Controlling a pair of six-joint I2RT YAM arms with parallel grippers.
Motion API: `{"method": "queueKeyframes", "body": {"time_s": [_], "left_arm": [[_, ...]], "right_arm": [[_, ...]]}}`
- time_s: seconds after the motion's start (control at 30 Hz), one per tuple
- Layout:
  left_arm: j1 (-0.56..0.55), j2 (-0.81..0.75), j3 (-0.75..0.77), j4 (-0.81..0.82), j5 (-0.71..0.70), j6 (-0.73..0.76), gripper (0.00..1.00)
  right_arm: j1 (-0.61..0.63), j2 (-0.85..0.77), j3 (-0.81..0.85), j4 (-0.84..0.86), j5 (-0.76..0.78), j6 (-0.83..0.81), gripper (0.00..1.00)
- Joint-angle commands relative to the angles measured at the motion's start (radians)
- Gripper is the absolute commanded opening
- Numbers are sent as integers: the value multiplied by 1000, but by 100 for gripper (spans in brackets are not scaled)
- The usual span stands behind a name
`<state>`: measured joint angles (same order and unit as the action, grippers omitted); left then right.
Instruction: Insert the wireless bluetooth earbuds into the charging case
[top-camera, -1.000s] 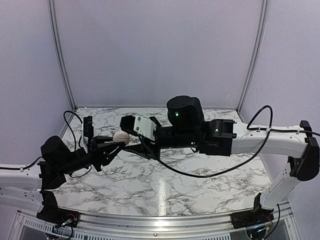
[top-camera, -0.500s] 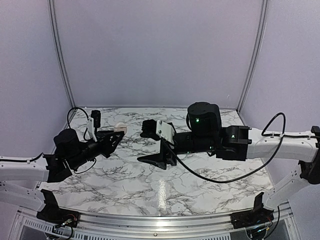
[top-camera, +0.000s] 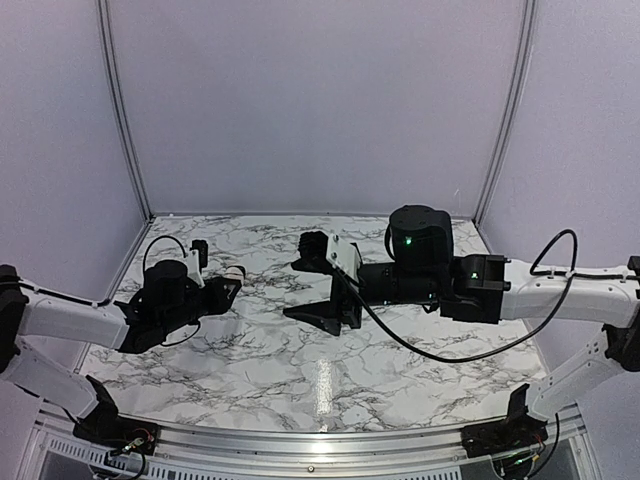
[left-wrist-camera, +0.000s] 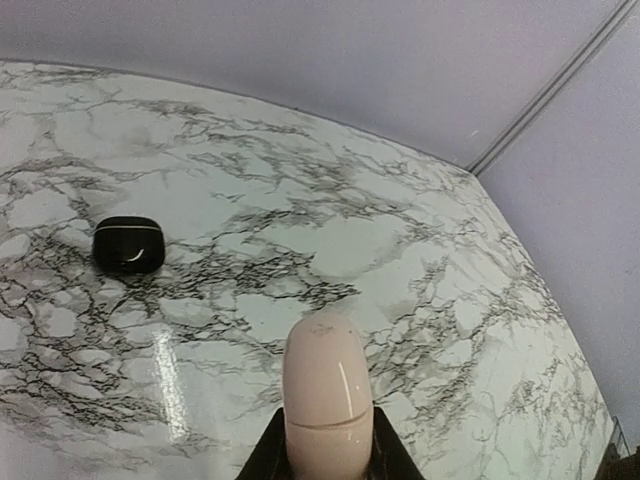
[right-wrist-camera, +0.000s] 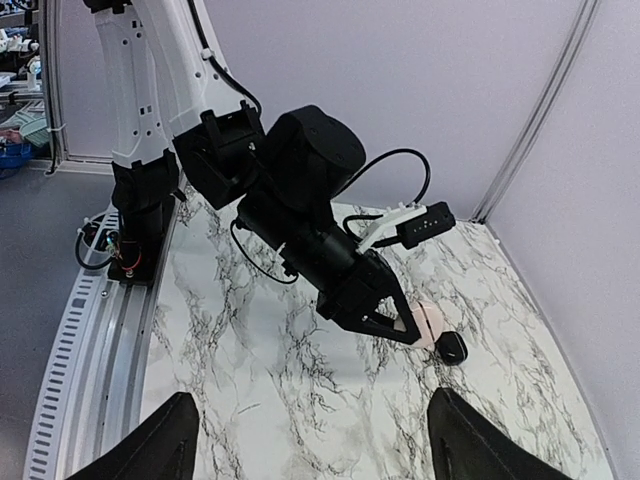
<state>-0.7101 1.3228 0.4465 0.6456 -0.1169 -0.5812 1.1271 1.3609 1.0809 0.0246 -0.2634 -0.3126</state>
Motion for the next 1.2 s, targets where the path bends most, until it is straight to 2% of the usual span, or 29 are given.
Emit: {"method": "queueKeyframes", "body": {"time_s": [0.0,0.2,0.33,0.57,0.73,0.87,0.93,1.1,1.17], "left_arm": [[60,89,44,-8,-8,-33,0],[86,251,111,-8,1,11,0],[115,334,151,-6,14,-16,0],[172,466,246,-1,110,-41,3],[227,546,281,-2,252,-88,8],[246,566,284,-10,278,-106,10],[248,569,292,-31,278,-107,15],[250,567,316,-127,245,-91,36],[250,553,320,-169,227,-81,48]], "right_arm": [[-6,-11,10,21,0,18,79],[-6,-4,11,21,-4,26,80],[-6,-5,12,15,-2,29,80],[-6,-8,10,10,6,35,81],[-6,-20,0,10,39,35,82],[-6,-22,-3,8,49,35,83],[-6,-22,-3,9,49,37,83],[-6,-22,0,8,49,36,84],[-6,-25,1,7,53,35,84]]}}
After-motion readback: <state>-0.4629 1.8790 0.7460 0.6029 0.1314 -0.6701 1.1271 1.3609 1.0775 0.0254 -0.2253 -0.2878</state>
